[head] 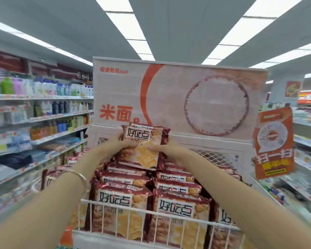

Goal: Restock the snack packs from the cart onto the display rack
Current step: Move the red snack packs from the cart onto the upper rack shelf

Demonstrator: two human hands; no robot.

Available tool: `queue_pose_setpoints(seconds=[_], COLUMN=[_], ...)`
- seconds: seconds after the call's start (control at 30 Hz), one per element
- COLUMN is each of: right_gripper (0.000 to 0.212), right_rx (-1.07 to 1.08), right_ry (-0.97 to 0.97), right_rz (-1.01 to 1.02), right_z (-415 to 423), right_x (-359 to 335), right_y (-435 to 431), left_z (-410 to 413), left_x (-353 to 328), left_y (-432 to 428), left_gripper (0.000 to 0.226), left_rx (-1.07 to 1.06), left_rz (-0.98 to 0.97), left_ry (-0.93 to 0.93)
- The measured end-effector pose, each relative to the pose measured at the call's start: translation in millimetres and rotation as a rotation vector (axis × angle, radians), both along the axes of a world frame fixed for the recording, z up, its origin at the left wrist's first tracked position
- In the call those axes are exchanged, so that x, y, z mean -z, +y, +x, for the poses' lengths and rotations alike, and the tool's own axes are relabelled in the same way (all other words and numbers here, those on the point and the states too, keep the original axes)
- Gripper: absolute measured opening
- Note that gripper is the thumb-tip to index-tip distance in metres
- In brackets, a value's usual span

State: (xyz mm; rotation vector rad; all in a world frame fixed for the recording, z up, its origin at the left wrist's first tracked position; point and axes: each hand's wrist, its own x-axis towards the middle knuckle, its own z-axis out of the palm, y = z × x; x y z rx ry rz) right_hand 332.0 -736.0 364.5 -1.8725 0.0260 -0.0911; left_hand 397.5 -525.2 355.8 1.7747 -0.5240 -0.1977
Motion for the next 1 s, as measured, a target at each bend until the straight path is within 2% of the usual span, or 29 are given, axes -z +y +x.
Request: queue_pose_setpoints(seconds=[0.07, 0.1, 0.17, 0.2, 0.3, 0.4, 0.47, 0.53, 0.57, 0.63, 0.7, 0.87, 1.0], right_gripper=[0.107, 0.104, 0.081, 0.078, 0.107, 0.099, 0.103, 0.101, 0.105, 0.112, 0.103, 0.072, 0.068], right_rx=[0.004, -0.018, -0.08, -0.095, -0.021, -0.021, 0.029, 0.129, 0.178, 0.262, 0.308, 0.147, -0.136], right_ry=[-0.028, -0.027, -0.035, -0.036, -0.035, 0.017, 0.004, -0.093, -0.17, -0.309, -0.44, -0.682, -0.676], right_rz=[0.071, 0.129, 0.197, 0.19, 0.098, 0.079, -0.042, -0.206, -0.336, -0.732, -1.027, -1.19, -1.118], right_z=[4, 4, 6, 6, 13, 8, -2, -16, -23, -41, -53, -78, -101], right_x=[1, 0, 1, 2, 13, 11, 2, -6, -7, -11, -9, 25, 82], right_y=[1, 3, 6, 9, 13, 15, 18, 24, 28, 44, 74, 192, 298], left_z=[-3, -3, -2, -2, -3, -9, -13, -20, -26, -39, -57, -114, -176], left_x=[-6, -8, -12, -13, 1, 9, 7, 6, 4, 4, 3, 30, 88], left_y=[0, 3, 10, 14, 20, 17, 23, 40, 52, 87, 131, 254, 346], left_gripper=[0.072, 0.086, 0.104, 0.104, 0.092, 0.078, 0.083, 0.088, 0.077, 0.04, 0.017, 0.012, 0.01], left_rx=[0.003, -0.028, -0.126, -0.169, -0.178, -0.159, -0.184, -0.276, -0.32, -0.41, -0.516, -0.702, -0.829], left_rz=[0.012, -0.001, -0.016, 0.013, 0.238, 0.288, 0.245, 0.229, 0.226, 0.245, 0.273, 0.383, 0.475], left_ry=[-0.005, -0.026, -0.104, -0.149, -0.172, -0.129, -0.162, -0.209, -0.238, -0.332, -0.402, -0.339, -0.185])
